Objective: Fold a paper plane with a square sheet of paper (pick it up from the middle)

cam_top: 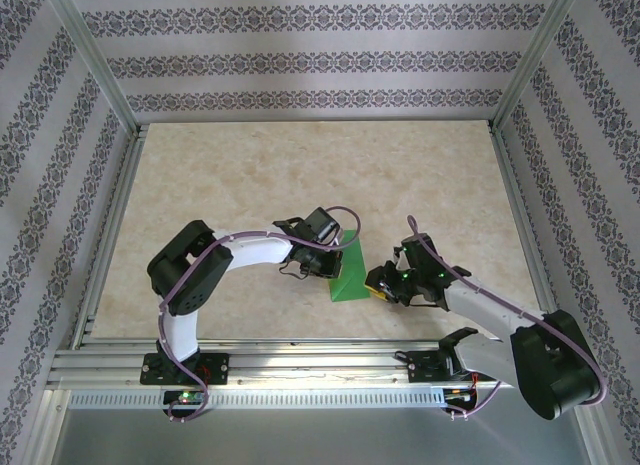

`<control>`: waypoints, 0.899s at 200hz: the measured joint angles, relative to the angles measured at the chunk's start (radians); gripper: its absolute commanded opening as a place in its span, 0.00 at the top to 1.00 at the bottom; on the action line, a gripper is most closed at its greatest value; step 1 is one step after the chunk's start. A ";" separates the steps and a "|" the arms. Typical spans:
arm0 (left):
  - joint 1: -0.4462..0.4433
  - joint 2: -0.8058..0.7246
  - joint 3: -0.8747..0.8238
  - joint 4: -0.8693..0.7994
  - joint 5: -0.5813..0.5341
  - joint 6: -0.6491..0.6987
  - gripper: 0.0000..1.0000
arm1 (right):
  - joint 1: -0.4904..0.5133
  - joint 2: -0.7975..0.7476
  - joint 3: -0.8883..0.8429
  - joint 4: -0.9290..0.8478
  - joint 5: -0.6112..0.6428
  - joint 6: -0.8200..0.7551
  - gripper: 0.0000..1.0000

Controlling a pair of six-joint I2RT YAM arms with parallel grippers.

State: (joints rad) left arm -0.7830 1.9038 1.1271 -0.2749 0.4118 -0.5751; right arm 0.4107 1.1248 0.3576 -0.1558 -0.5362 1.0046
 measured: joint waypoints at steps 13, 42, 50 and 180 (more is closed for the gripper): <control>0.000 0.000 -0.001 0.001 0.003 0.006 1.00 | 0.004 0.021 0.000 0.008 0.000 0.014 0.71; 0.000 0.000 -0.002 0.001 0.004 0.015 1.00 | 0.015 0.057 0.000 0.026 0.000 0.026 0.70; 0.000 0.000 -0.002 0.001 0.005 0.016 1.00 | 0.019 0.068 0.000 0.030 0.000 0.030 0.70; 0.013 0.000 -0.016 0.023 0.047 0.019 1.00 | 0.042 0.159 0.068 -0.007 -0.003 0.044 0.64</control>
State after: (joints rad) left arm -0.7700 1.9038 1.1107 -0.2516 0.4587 -0.5564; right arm 0.4522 1.2839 0.4255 -0.1631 -0.5392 1.0485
